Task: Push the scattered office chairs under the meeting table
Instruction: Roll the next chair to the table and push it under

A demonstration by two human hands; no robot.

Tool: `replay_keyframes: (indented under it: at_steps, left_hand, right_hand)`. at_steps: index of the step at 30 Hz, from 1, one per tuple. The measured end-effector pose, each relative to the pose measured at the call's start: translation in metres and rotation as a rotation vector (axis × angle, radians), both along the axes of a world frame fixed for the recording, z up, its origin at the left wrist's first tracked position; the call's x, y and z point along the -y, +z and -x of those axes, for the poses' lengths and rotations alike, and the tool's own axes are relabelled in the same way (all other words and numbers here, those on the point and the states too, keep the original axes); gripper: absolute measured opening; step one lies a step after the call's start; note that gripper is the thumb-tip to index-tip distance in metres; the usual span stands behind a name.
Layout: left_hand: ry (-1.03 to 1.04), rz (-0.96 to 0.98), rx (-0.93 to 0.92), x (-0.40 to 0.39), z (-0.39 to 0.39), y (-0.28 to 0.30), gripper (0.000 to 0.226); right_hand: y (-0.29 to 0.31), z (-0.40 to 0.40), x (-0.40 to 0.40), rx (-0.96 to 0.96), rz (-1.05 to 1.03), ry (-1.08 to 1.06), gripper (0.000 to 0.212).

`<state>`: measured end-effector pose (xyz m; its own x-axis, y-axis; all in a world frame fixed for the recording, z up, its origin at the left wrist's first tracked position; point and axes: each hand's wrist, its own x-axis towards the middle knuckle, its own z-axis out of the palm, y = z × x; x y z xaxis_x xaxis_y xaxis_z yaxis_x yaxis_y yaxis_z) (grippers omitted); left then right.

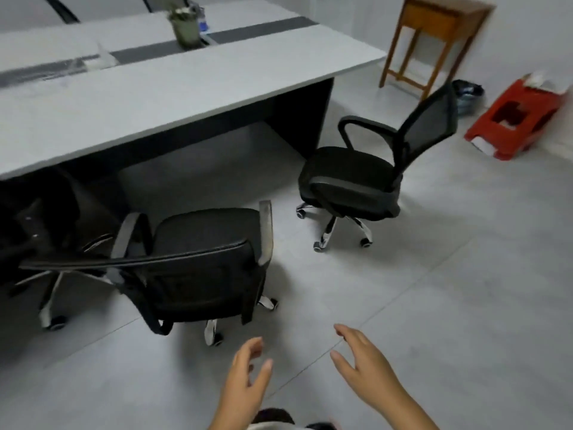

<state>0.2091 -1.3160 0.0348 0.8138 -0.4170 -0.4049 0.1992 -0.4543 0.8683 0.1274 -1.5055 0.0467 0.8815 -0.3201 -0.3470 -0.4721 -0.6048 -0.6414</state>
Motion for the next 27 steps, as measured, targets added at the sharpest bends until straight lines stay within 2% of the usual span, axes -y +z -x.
replay_keyframes:
  at_steps: [2, 3, 7, 10, 11, 13, 15, 20, 23, 27]
  left_hand:
    - [0.145, 0.022, 0.052, -0.008, -0.008, 0.006, 0.034]
    - [0.217, 0.028, 0.083, -0.012, -0.013, 0.011, 0.036]
    - [0.422, 0.014, 0.144, -0.038, -0.041, 0.030, 0.032]
    - [0.535, -0.017, 0.231, -0.065, -0.072, 0.043, 0.031]
    - [0.565, -0.036, 0.271, -0.075, -0.085, 0.047, 0.030]
    - [0.594, -0.103, 0.344, -0.095, -0.114, 0.053, 0.031]
    - [0.576, -0.190, 0.415, -0.111, -0.142, 0.059, 0.035]
    - [0.395, -0.404, 0.553, -0.151, -0.215, 0.059, 0.035]
    - [0.217, -0.592, 0.665, -0.164, -0.252, 0.046, 0.053]
    - [0.066, -0.630, 0.656, -0.167, -0.279, 0.033, 0.044]
  right_hand:
    - [0.004, -0.035, 0.004, 0.030, 0.028, 0.148, 0.059]
    - [0.008, -0.052, 0.003, 0.058, 0.028, 0.200, 0.051]
    - [0.021, -0.116, -0.019, 0.224, 0.034, 0.357, 0.047]
    - [0.033, -0.161, -0.051, 0.362, 0.065, 0.392, 0.060]
    - [0.034, -0.175, -0.063, 0.405, 0.110, 0.382, 0.060]
    - [0.030, -0.202, -0.086, 0.532, 0.279, 0.343, 0.046]
    - [0.028, -0.222, -0.108, 0.547, 0.416, 0.311, 0.039]
    - [0.012, -0.266, -0.149, 0.389, 0.630, 0.182, 0.046]
    - [-0.004, -0.275, -0.152, 0.472, 0.715, 0.114, 0.052]
    - [-0.015, -0.284, -0.142, 0.652, 0.790, 0.084, 0.051]
